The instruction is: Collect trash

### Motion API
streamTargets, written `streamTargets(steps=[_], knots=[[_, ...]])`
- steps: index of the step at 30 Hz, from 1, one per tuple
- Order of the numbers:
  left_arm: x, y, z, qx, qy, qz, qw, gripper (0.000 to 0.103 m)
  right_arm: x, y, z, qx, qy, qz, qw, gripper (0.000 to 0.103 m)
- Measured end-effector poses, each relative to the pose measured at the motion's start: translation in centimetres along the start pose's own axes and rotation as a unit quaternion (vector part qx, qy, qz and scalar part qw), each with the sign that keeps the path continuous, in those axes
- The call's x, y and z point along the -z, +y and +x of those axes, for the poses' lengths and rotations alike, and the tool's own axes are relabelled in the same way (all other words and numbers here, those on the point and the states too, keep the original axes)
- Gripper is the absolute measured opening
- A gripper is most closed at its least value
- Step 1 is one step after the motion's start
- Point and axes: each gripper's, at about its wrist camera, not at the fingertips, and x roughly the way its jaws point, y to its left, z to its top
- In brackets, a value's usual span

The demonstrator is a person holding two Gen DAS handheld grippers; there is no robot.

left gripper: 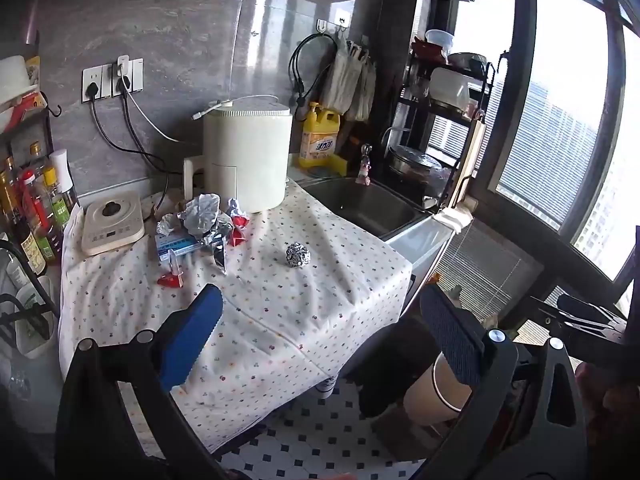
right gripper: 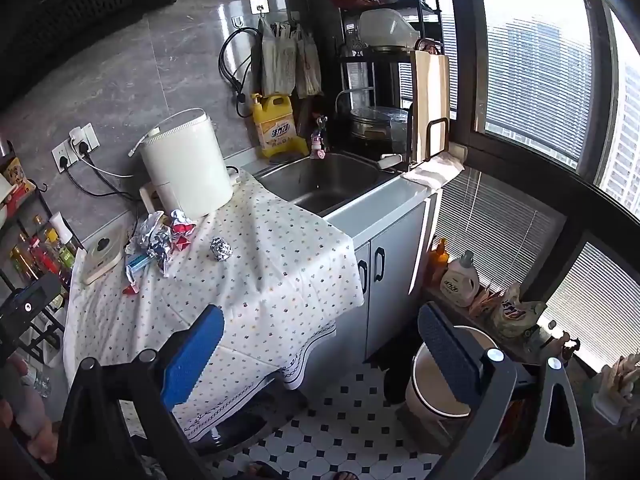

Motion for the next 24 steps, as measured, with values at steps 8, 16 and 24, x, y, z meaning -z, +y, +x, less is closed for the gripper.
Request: streamTargets(steps=[8,16,24], knots=[[0.1,-0.7,-0.2,0.008,-0.002,0.001,1.0000,0.098,-0.2,-0.7,-0.3,-0.001,0.000,-0.009,1.000,0.095],[-0.1,-1.0,-0.5,0.008,-0.005,-0.005,0.9999,0.098,-0.5,-0.6,-0.5,-0.007,-0.004,-0.027,1.000,0.095],[-0.5,-0.8,-1.5,0.014,-0.016,-0.012,0.9997,0.098,-1.9,-0.4,-1.1,-0.016,-0.015,-0.048,0.999,0.095]])
